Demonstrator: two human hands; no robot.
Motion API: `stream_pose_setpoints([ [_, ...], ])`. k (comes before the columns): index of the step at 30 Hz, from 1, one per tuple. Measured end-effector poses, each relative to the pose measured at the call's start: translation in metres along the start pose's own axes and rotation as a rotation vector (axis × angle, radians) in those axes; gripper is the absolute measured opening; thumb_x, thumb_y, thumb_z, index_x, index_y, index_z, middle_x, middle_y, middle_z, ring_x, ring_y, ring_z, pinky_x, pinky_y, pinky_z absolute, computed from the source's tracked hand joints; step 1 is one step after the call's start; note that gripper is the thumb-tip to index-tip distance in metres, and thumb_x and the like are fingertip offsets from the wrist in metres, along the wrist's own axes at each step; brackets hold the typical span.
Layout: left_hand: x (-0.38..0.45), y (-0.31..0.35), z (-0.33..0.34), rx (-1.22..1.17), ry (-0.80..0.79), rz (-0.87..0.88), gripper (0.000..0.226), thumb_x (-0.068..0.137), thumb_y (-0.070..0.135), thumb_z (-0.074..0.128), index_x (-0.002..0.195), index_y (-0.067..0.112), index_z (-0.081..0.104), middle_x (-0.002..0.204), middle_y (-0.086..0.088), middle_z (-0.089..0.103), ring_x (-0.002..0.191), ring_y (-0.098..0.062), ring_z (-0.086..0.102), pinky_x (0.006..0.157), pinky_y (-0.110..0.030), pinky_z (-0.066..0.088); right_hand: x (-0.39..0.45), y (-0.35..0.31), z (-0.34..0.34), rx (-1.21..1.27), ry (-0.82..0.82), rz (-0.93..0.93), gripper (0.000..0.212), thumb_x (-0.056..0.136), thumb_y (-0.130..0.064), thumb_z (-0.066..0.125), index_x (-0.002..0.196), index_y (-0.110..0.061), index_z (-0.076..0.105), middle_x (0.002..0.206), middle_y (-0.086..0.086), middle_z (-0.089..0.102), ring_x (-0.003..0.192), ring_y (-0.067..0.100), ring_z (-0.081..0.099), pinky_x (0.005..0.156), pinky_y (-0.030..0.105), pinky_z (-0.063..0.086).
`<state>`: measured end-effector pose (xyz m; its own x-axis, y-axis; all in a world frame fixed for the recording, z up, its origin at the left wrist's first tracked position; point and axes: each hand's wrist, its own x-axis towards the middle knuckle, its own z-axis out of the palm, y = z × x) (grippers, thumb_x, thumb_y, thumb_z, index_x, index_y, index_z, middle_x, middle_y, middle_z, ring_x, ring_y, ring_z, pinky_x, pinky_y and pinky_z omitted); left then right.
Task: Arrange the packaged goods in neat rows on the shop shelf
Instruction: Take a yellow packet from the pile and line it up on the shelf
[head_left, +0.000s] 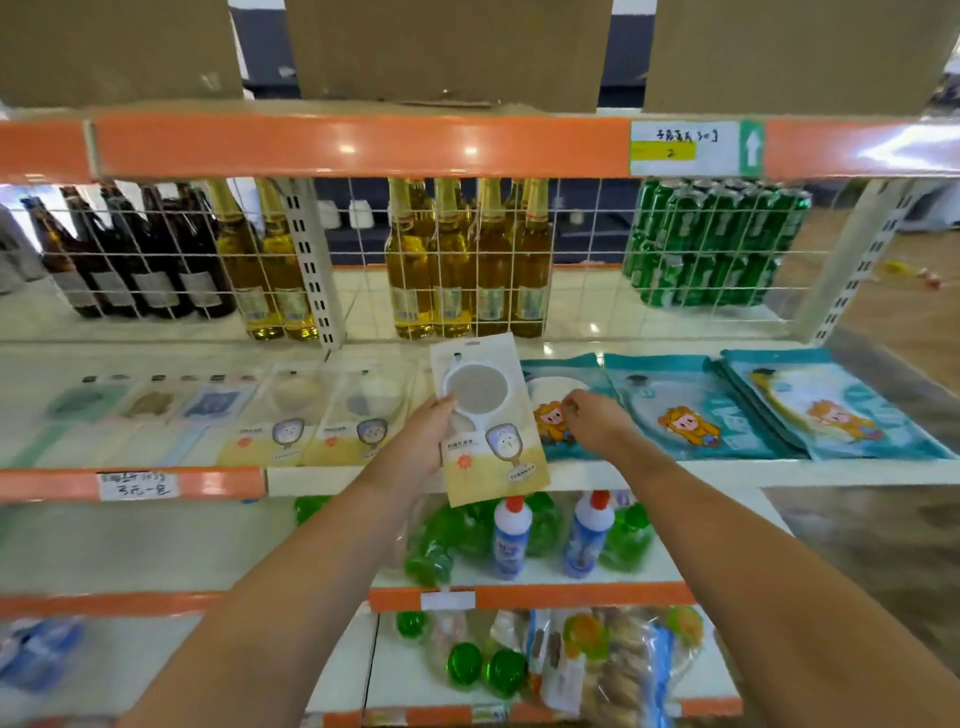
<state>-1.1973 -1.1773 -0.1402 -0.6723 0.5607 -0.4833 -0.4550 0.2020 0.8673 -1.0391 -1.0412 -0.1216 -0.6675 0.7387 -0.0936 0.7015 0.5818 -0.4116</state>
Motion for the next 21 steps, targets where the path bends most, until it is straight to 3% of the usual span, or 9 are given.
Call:
stream_pose_setpoints([
  [3, -0.01, 0.005, -0.003, 0.0, 0.05, -0.007, 0.023, 0.099, 0.031, 0.049, 0.115, 0.016, 0.048, 0.096, -0.011, 0.058, 0.076, -0.025, 0.06, 0.067, -0.04, 0.053, 0.007, -0.013, 0.003, 0.02, -0.022, 0.003, 0.035, 0.101, -0.02, 0.032, 0.126, -0.005, 0.051, 0.123, 0.021, 0.057, 0.112, 0.035, 0.054, 0.088, 0.035, 0.043],
  [7, -0.007, 0.016, -0.007, 0.0, 0.092, 0.029, 0.043, 0.095, 0.035, 0.055, 0.132, 0.015, 0.048, 0.118, -0.016, 0.059, 0.098, -0.032, 0.063, 0.087, -0.05, 0.053, 0.008, -0.037, 0.002, 0.174, -0.025, -0.055, 0.034, 0.1, -0.018, 0.034, 0.121, -0.001, 0.056, 0.119, 0.02, 0.06, 0.111, 0.034, 0.055, 0.088, 0.033, 0.043],
  [11, -0.017, 0.027, -0.008, 0.001, 0.1, 0.071, 0.037, 0.099, 0.027, 0.05, 0.131, 0.01, 0.046, 0.095, -0.009, 0.057, 0.073, -0.02, 0.056, 0.065, -0.034, 0.048, 0.018, -0.056, 0.002, 0.454, -0.056, -0.015, 0.034, 0.099, -0.023, 0.036, 0.113, -0.005, 0.061, 0.113, 0.017, 0.063, 0.105, 0.032, 0.058, 0.088, 0.036, 0.046],
  [14, -0.018, 0.029, -0.01, 0.024, 0.085, 0.079, 0.042, 0.099, 0.027, 0.05, 0.135, 0.007, 0.043, 0.101, -0.011, 0.055, 0.074, -0.019, 0.054, 0.065, -0.034, 0.047, 0.026, -0.067, 0.002, 0.758, -0.098, 0.08, 0.033, 0.097, -0.029, 0.045, 0.112, -0.005, 0.062, 0.109, 0.022, 0.065, 0.101, 0.036, 0.063, 0.093, 0.045, 0.051],
  [17, -0.016, 0.03, -0.012, 0.026, 0.068, 0.072, 0.044, 0.098, 0.028, 0.051, 0.136, 0.009, 0.043, 0.107, -0.013, 0.056, 0.084, -0.025, 0.056, 0.074, -0.039, 0.05, 0.03, -0.075, 0.001, 0.815, -0.121, 0.125, 0.03, 0.095, -0.02, 0.054, 0.12, -0.004, 0.059, 0.111, 0.023, 0.065, 0.102, 0.038, 0.064, 0.093, 0.047, 0.052],
  [21, -0.005, 0.036, -0.02, 0.1, 0.063, 0.096, 0.044, 0.097, 0.03, 0.053, 0.136, 0.01, 0.045, 0.128, -0.017, 0.055, 0.105, -0.03, 0.057, 0.091, -0.044, 0.048, 0.037, -0.079, 0.003, 0.876, -0.151, 0.168, 0.02, 0.09, -0.007, 0.058, 0.108, 0.001, 0.063, 0.11, 0.027, 0.064, 0.1, 0.04, 0.064, 0.094, 0.051, 0.05],
])
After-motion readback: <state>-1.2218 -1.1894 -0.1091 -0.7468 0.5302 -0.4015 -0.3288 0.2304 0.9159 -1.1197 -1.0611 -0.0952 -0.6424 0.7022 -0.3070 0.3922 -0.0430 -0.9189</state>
